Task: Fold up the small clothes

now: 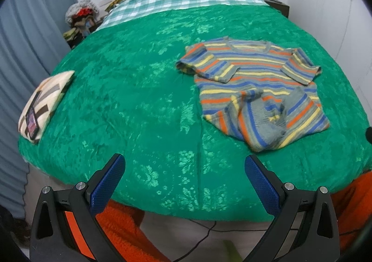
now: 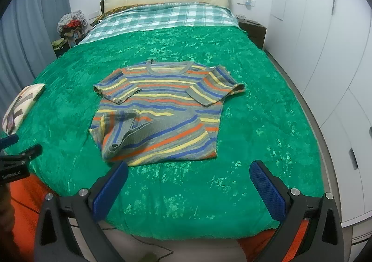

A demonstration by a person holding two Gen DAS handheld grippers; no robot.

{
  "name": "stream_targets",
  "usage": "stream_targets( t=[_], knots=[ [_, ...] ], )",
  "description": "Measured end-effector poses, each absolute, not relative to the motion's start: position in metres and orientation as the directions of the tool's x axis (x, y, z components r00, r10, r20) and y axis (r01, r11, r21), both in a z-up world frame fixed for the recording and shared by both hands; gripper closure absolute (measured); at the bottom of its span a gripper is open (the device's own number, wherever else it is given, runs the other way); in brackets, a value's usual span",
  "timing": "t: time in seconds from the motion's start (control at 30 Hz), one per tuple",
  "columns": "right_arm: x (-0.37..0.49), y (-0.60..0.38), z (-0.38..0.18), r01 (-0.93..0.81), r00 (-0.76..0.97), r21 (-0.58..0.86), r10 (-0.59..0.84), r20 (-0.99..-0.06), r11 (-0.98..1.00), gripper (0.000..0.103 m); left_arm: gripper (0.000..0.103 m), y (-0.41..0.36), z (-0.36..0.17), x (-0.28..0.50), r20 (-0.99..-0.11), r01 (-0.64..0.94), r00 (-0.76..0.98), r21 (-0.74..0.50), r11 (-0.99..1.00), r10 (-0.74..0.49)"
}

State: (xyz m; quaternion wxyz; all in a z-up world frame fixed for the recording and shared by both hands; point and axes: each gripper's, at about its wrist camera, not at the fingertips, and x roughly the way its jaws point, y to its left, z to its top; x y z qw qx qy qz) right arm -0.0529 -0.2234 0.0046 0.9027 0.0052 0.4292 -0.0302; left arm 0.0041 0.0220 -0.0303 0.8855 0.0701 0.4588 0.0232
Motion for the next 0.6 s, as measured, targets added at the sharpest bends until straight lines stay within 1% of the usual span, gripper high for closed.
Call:
stream_targets(
  t=[0.17,0.33,0.43,0.5,0.53,0.6],
  knots=[
    [-0.053,-0.232,-0.007,0.073,0.616,0.001,-0.044,-0.786,0.997,0.0,0.001,0.031,-0.056,0.013,-0.843,0.014,0.522,0.157,0.987,0.127],
    [-0.049,-0.242,-0.015,0.093,0.593,0.004,-0.052,-0.803,0.996,0.0,0.001,0.026,-0.059,0.017,-0.855,0.035,0.511,0.128,0.991,0.092],
    [-0.042,-0.246,-0.015,0.086,0.595,0.0,-0.051,-0.802,0.996,0.0,0.001,0.012,-0.055,0.028,-0.853,0.099,0.521,0.108,0.989,0.041],
    [-0.028,-0.248,-0.018,0.038,0.603,-0.001,-0.024,-0.797,0.999,0.0,0.001,-0.002,-0.051,0.05,-0.843,0.188,0.537,0.07,0.98,-0.043],
    [-0.016,-0.249,-0.023,0.004,0.605,-0.013,-0.013,-0.796,1.0,0.0,0.001,-0.007,-0.052,0.061,-0.84,0.217,0.539,0.063,0.974,-0.066],
    [0.015,-0.254,-0.04,-0.064,0.583,-0.037,0.007,-0.812,0.997,0.0,0.001,-0.022,-0.062,0.097,-0.853,0.31,0.506,0.037,0.95,-0.132]
  ],
)
